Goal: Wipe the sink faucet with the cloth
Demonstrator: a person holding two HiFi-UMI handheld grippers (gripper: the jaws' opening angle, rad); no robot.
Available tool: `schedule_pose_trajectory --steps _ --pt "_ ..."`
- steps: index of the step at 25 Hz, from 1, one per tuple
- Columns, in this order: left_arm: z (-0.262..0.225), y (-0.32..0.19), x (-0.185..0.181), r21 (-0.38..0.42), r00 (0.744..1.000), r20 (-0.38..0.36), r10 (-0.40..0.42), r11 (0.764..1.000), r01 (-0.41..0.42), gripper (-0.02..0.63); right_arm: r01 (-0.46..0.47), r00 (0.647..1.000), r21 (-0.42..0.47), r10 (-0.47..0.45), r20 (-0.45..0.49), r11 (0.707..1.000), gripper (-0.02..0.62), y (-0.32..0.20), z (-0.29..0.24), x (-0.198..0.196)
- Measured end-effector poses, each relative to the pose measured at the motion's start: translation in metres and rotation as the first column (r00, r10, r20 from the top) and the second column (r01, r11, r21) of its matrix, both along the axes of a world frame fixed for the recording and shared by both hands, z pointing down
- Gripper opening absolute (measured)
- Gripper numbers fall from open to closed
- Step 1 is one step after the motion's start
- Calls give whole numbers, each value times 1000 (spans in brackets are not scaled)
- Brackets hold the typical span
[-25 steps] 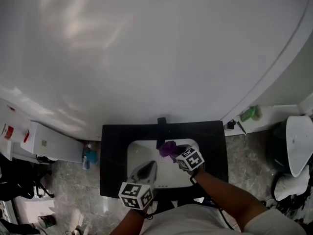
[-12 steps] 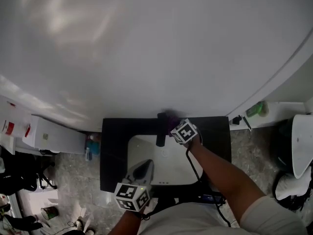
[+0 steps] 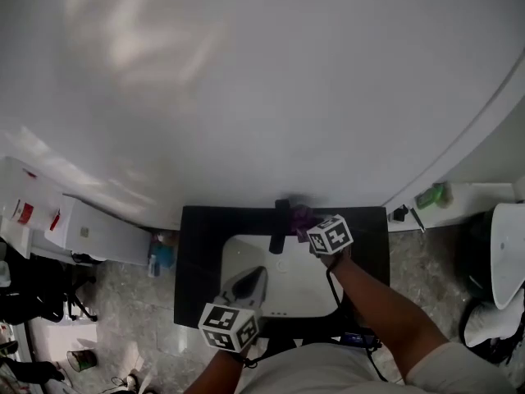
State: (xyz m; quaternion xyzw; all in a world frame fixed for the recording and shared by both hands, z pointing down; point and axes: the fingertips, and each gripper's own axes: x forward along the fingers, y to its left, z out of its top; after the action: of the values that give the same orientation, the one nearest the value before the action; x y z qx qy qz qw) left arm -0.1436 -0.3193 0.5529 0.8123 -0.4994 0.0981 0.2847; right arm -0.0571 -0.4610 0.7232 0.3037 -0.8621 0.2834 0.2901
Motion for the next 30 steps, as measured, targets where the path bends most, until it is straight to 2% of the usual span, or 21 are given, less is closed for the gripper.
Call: schedule_pose_trajectory --steps 1,3,6,8,11,15,25,30 --pt "-7 -4 3 19 1000 -7 11 1000 -11 6 -20 998 26 18 67 999 91 10 -34 3" --pt "-25 -13 10 64 999 -14 33 997 -32 6 -28 987 133 6 160 991 92 32 -108 7" --pt "-63 -26 19 142 998 -11 62 988 -60 6 -13 976 302 -54 212 953 94 63 -205 12" --pt "-87 -31 27 186 997 -7 76 980 -73 6 -13 964 370 -87 252 929 94 85 -256 14" --pt "-120 -35 38 241 994 17 108 964 -109 6 -47 934 423 -110 341 905 95 110 -311 19" --pt "-147 -39 44 285 991 7 135 949 -131 6 -81 931 448 -92 352 891 95 122 -334 22" --pt "-156 -48 42 298 990 6 143 945 -138 6 -101 938 456 -68 340 884 92 117 -338 20" --pt "-159 -46 41 304 991 0 137 944 -130 6 -99 932 435 -70 355 895 92 117 -336 19"
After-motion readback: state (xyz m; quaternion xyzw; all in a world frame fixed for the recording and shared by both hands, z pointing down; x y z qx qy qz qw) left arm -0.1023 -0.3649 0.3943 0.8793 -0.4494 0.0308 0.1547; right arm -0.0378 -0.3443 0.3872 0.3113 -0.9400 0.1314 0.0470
